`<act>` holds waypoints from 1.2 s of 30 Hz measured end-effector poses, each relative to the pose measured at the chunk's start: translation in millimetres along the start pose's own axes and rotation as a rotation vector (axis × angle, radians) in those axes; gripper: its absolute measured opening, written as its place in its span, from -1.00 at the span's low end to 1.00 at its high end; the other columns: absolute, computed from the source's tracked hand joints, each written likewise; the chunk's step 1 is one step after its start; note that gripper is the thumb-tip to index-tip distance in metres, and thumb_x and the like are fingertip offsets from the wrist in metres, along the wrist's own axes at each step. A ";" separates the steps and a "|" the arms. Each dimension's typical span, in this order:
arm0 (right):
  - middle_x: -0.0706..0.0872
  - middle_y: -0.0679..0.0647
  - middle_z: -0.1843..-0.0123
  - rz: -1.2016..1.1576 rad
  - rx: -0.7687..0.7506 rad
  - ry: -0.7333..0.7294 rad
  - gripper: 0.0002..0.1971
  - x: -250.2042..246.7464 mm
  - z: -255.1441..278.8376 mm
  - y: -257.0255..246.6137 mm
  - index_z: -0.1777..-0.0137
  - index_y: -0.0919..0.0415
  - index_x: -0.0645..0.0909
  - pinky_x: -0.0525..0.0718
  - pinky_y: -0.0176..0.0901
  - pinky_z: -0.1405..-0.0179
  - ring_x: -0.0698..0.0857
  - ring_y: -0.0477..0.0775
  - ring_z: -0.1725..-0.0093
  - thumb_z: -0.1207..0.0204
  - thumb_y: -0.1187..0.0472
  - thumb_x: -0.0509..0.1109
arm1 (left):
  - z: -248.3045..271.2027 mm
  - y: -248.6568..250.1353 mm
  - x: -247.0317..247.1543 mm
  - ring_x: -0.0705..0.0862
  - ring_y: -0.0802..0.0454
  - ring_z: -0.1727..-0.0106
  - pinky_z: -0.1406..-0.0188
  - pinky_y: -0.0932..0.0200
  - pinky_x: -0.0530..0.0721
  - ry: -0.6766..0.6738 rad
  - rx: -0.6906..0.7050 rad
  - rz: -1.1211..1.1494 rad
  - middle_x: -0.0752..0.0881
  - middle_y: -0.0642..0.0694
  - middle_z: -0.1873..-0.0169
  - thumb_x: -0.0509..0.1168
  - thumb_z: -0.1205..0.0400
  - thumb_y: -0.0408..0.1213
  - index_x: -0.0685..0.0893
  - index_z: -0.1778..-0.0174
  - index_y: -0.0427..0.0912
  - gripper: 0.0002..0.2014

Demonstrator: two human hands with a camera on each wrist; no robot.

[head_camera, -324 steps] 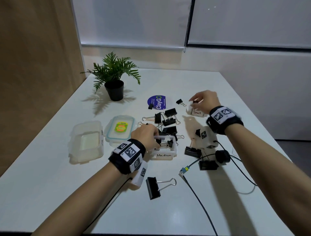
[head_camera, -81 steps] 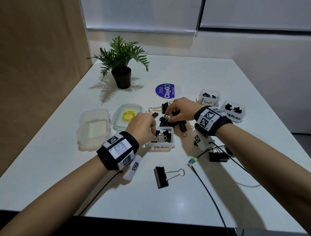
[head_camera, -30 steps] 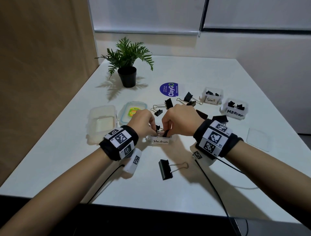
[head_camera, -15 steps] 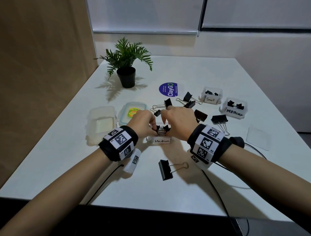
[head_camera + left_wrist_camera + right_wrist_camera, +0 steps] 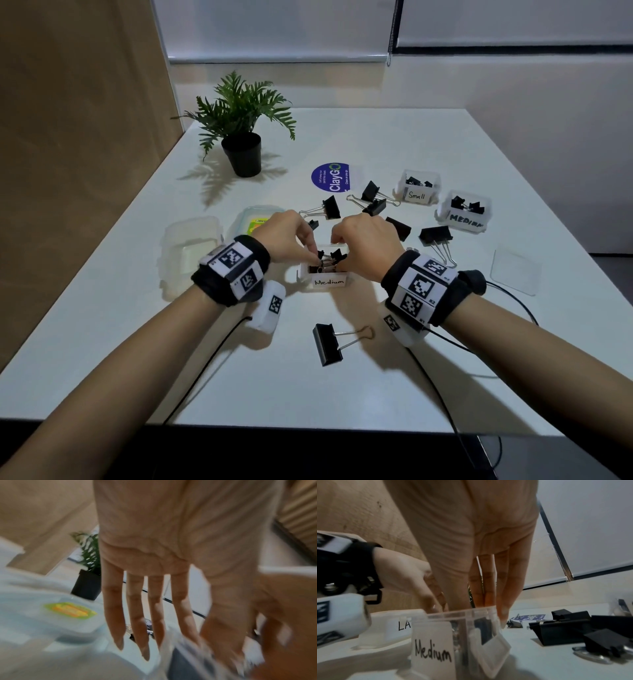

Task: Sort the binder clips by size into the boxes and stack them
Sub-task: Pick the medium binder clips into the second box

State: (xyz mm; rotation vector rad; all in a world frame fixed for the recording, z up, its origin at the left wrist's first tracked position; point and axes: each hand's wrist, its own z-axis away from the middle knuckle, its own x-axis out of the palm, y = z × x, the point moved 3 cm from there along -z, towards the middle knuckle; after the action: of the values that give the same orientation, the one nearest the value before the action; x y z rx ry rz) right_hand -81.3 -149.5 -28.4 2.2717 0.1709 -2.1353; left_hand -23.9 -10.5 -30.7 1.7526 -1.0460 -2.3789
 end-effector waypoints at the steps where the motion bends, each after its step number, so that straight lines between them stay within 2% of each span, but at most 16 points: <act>1: 0.72 0.04 -0.15 -0.007 0.009 -0.003 -0.66 0.6 1.1 1.4 -0.20 0.03 0.66 0.52 -0.10 0.16 0.68 0.20 -0.13 -0.41 0.13 0.51 | -4.5 -0.6 -3.3 0.64 0.17 0.33 0.25 0.18 0.65 -0.018 -0.013 0.073 0.74 0.06 0.39 0.58 -0.36 -0.13 0.82 0.33 -0.12 -0.85; 3: 0.71 0.05 -0.15 -0.015 0.018 -0.010 -0.65 1.6 4.3 3.6 -0.20 0.03 0.66 0.52 -0.09 0.16 0.68 0.20 -0.12 -0.40 0.17 0.50 | -17.7 -5.3 -10.9 0.69 0.10 0.29 0.39 0.23 0.64 0.025 -0.074 0.225 0.76 -0.04 0.37 0.56 -0.40 -0.08 0.80 0.32 -0.20 -0.76; 5: 0.70 0.07 -0.15 -0.018 0.023 -0.010 -0.66 2.1 7.9 5.1 -0.20 0.04 0.67 0.55 -0.09 0.16 0.69 0.22 -0.10 -0.40 0.21 0.50 | -32.7 -8.0 -15.8 0.74 0.00 0.22 0.35 0.14 0.72 0.123 -0.120 0.230 0.78 -0.10 0.29 0.51 -0.46 -0.15 0.76 0.31 -0.16 -0.84; 7: 0.70 0.08 -0.15 -0.019 0.024 -0.013 -0.66 2.6 9.9 5.0 -0.18 0.04 0.67 0.58 -0.07 0.15 0.69 0.23 -0.08 -0.40 0.24 0.50 | -45.2 -7.2 -16.5 0.76 -0.12 0.10 0.11 0.02 0.77 0.179 -0.149 0.044 0.79 -0.15 0.11 0.44 -0.50 -0.24 0.75 0.20 -0.07 -0.98; 9: 0.70 0.09 -0.14 -0.014 0.026 -0.019 -0.67 2.6 10.2 4.3 -0.17 0.04 0.67 0.59 -0.08 0.16 0.69 0.24 -0.07 -0.40 0.27 0.49 | -54.9 -3.0 -12.2 0.72 -0.18 -0.04 -0.03 0.04 0.70 0.174 -0.160 -0.147 0.75 -0.13 -0.07 0.37 -0.53 -0.23 0.73 -0.04 -0.03 -0.82; 11: 0.69 0.09 -0.13 -0.008 0.028 -0.028 -0.69 1.8 10.1 3.7 -0.15 0.05 0.67 0.58 -0.09 0.17 0.69 0.24 -0.06 -0.40 0.28 0.49 | -62.9 0.9 -7.2 0.68 -0.19 -0.14 -0.01 0.08 0.60 0.133 -0.161 -0.254 0.70 -0.13 -0.15 0.35 -0.56 -0.16 0.69 -0.19 -0.06 -0.72; 14: 0.69 0.09 -0.14 -0.006 0.029 -0.031 -0.69 0.5 10.9 3.8 -0.16 0.05 0.66 0.59 -0.09 0.17 0.70 0.24 -0.07 -0.41 0.27 0.49 | -67.9 5.7 1.1 0.70 -0.20 -0.05 0.03 0.09 0.62 0.026 -0.151 -0.289 0.74 -0.19 -0.09 0.36 -0.59 -0.10 0.71 -0.16 -0.15 -0.71; 17: 0.68 0.09 -0.18 -0.019 0.026 -0.031 -0.66 0.2 12.7 4.4 -0.20 0.03 0.65 0.51 -0.12 0.19 0.69 0.23 -0.10 -0.43 0.26 0.48 | -68.3 6.2 1.9 0.70 -0.18 0.05 0.16 0.14 0.63 0.025 -0.100 -0.226 0.75 -0.22 -0.06 0.39 -0.57 -0.30 0.74 -0.11 -0.16 -0.80; 19: 0.67 0.09 -0.20 -0.022 0.024 -0.034 -0.65 0.0 14.0 4.9 -0.23 0.03 0.64 0.47 -0.13 0.20 0.68 0.22 -0.12 -0.45 0.27 0.47 | -67.5 3.9 2.2 0.68 -0.12 0.09 0.23 0.12 0.69 0.010 -0.074 -0.186 0.74 -0.20 0.00 0.36 -0.55 -0.45 0.78 -0.06 -0.14 -0.77; 22: 0.67 0.09 -0.20 -0.018 0.021 -0.034 -0.64 -1.4 14.8 5.3 -0.24 0.02 0.64 0.45 -0.13 0.21 0.68 0.22 -0.12 -0.45 0.29 0.45 | -65.2 -4.1 -0.6 0.64 -0.07 0.17 0.19 0.01 0.79 0.000 -0.091 -0.060 0.69 -0.17 0.10 0.30 -0.51 -0.58 0.82 0.04 -0.11 -0.69; 24: 0.68 0.09 -0.18 -0.016 0.017 -0.039 -0.65 -2.0 14.4 5.0 -0.23 0.03 0.65 0.45 -0.13 0.21 0.68 0.22 -0.12 -0.45 0.29 0.46 | -64.2 -7.2 -4.4 0.66 -0.10 0.22 0.27 0.06 0.78 0.045 -0.113 0.013 0.72 -0.20 0.09 0.35 -0.52 -0.51 0.79 0.03 -0.15 -0.78; 25: 0.68 0.09 -0.18 -0.017 0.018 -0.041 -0.65 -2.0 14.1 4.9 -0.23 0.03 0.65 0.46 -0.13 0.21 0.68 0.22 -0.11 -0.44 0.29 0.46 | -63.6 -6.7 -6.6 0.68 -0.12 0.19 0.24 0.08 0.76 0.067 -0.121 0.015 0.73 -0.21 0.06 0.43 -0.52 -0.40 0.76 -0.01 -0.19 -0.84; 27: 0.68 0.09 -0.18 -0.019 0.018 -0.043 -0.65 -1.7 13.5 4.4 -0.22 0.03 0.65 0.48 -0.12 0.20 0.68 0.23 -0.11 -0.44 0.29 0.46 | -64.6 -5.2 -8.1 0.68 -0.14 0.05 0.11 0.12 0.65 0.070 -0.142 -0.087 0.71 -0.17 0.08 0.54 -0.47 -0.17 0.73 -0.07 -0.30 -0.65; 29: 0.68 0.10 -0.17 -0.021 0.021 -0.041 -0.66 -1.6 13.0 4.3 -0.21 0.03 0.65 0.49 -0.12 0.20 0.68 0.23 -0.10 -0.44 0.27 0.48 | -64.1 -1.4 -7.2 0.68 -0.14 -0.03 0.08 0.11 0.60 0.045 -0.157 -0.139 0.69 -0.17 0.08 0.58 -0.39 -0.07 0.71 -0.10 -0.33 -0.51; 32: 0.68 0.09 -0.17 -0.018 0.022 -0.034 -0.67 -1.4 12.3 4.3 -0.21 0.03 0.66 0.47 -0.13 0.22 0.68 0.22 -0.09 -0.44 0.24 0.49 | -64.5 4.4 -2.5 0.69 -0.13 0.10 0.14 0.08 0.68 0.008 -0.158 -0.139 0.74 -0.22 0.03 0.65 -0.30 -0.14 0.73 -0.06 -0.32 -0.51; 36: 0.69 0.08 -0.15 -0.018 0.026 -0.027 -0.67 0.6 11.5 5.1 -0.19 0.02 0.66 0.45 -0.13 0.23 0.69 0.21 -0.07 -0.43 0.24 0.49 | -62.4 7.5 -3.1 0.67 -0.07 0.20 0.23 0.13 0.68 0.002 -0.171 -0.163 0.73 -0.17 0.22 0.68 -0.26 -0.23 0.75 0.11 -0.32 -0.61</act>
State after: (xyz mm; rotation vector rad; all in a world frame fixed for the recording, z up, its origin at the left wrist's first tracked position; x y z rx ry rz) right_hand -92.2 -155.5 -30.0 2.2626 0.1644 -2.1888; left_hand 27.6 -46.5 -33.7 1.8436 -0.6989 -2.4720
